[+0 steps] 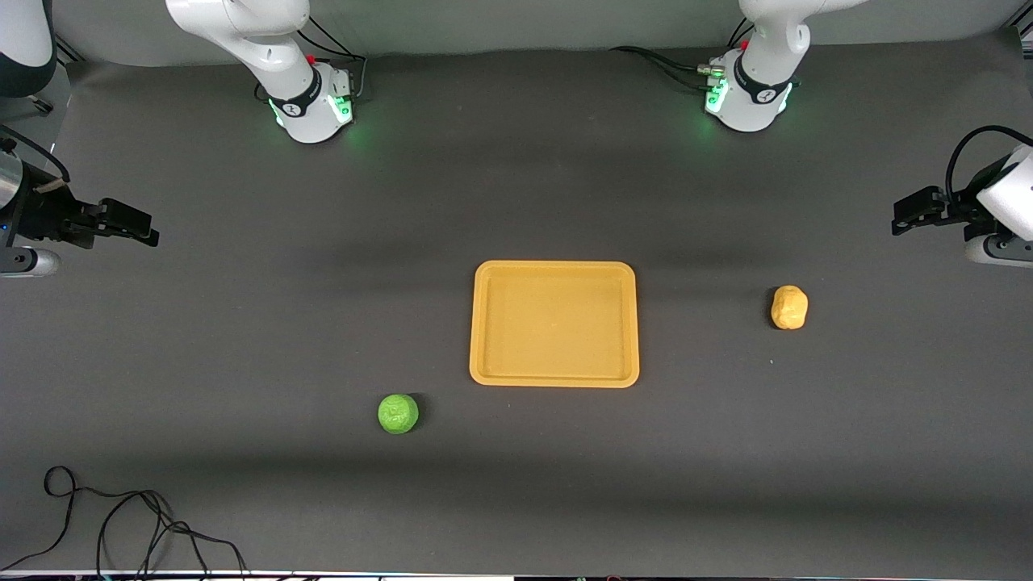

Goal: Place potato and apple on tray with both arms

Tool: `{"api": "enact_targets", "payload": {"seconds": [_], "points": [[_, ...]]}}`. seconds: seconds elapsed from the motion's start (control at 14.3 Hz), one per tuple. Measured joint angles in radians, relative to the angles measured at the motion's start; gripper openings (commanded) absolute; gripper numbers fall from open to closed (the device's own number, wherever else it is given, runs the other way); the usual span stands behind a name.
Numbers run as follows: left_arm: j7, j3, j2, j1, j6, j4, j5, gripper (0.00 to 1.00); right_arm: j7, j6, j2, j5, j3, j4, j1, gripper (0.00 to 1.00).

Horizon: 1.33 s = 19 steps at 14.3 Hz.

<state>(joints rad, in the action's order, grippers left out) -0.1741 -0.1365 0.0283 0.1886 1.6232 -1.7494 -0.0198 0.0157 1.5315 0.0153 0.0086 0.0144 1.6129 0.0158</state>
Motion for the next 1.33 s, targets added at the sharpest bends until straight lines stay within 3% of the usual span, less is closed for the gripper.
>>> {"api": "enact_targets", "payload": {"seconds": [0.35,0.63,0.84,1.12,1.33], "points": [[0.000,-0.001,0.001,0.000,0.048,-0.061,-0.001,0.98,0.000,0.000,0.003,0.000,0.000,-0.004,0.000,1.00],[-0.001,-0.012,-0.032,-0.005,0.352,-0.309,-0.001,0.84,0.000,-0.001,0.008,0.000,0.000,-0.005,0.000,1.00],[-0.010,-0.016,-0.147,-0.007,0.521,-0.440,-0.002,0.75,0.000,-0.001,0.011,0.000,0.000,-0.006,0.000,1.00],[-0.029,-0.009,-0.321,0.002,0.634,-0.447,-0.003,0.77,0.000,-0.001,0.013,0.000,0.000,-0.006,0.000,1.00],[-0.030,-0.012,-0.367,0.001,0.674,-0.440,-0.003,0.78,0.000,-0.001,0.016,0.000,0.000,-0.006,0.000,1.00]]}}
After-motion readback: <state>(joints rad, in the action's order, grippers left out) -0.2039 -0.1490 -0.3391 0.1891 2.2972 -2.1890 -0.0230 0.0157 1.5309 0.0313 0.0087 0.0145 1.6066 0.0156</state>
